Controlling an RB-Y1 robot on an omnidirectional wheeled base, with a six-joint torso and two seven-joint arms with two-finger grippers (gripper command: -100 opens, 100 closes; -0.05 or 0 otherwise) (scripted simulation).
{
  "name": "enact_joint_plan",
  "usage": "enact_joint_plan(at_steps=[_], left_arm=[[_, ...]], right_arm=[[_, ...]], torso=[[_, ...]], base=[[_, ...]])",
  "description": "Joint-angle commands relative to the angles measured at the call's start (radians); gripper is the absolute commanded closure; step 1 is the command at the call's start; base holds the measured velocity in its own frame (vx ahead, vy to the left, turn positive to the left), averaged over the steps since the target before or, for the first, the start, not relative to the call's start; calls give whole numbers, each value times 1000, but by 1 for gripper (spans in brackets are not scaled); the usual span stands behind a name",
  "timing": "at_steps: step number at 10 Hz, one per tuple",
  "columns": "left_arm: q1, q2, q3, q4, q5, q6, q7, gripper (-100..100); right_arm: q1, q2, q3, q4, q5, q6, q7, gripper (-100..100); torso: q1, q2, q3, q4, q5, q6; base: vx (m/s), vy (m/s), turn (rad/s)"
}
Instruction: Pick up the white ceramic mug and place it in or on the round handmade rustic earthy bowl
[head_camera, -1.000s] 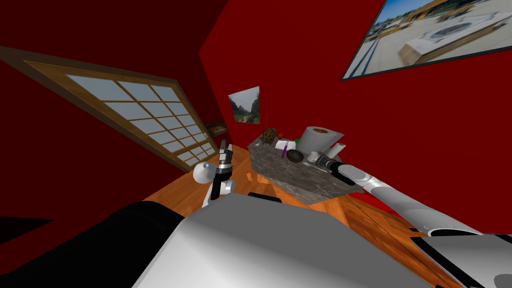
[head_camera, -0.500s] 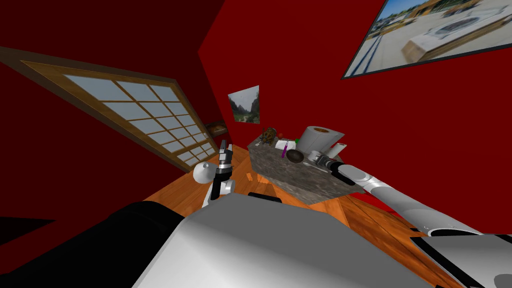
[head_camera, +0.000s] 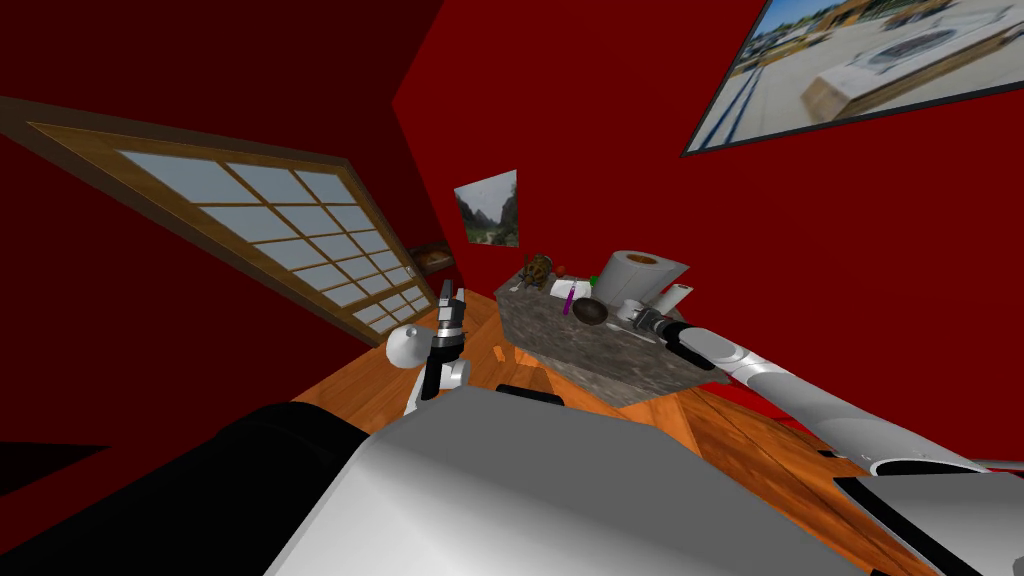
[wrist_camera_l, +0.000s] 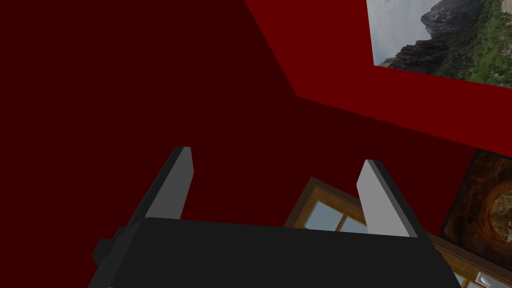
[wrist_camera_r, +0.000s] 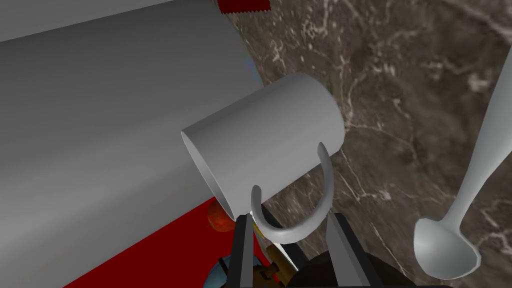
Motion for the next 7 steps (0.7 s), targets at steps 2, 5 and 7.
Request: enact_joint_plan(at_steps=[2, 5, 7], left_arm=[[0, 0, 0, 0, 0, 0, 0, 0], [0, 0, 0, 0, 0, 0, 0, 0], [0, 0, 0, 0, 0, 0, 0, 0]], right_arm=[[-21, -30, -20, 21, -28, -22, 15, 100], [-32, -59, -20, 25, -33, -33, 4, 100], [-48, -103, -19, 32, -38, -51, -13, 100]], torso=[[8, 3, 2, 0, 1, 0], [6, 2, 1, 1, 2, -1], [1, 1, 1, 1, 0, -1]], base=[[-55, 219, -156], [-24, 109, -53], [-42, 106, -81]])
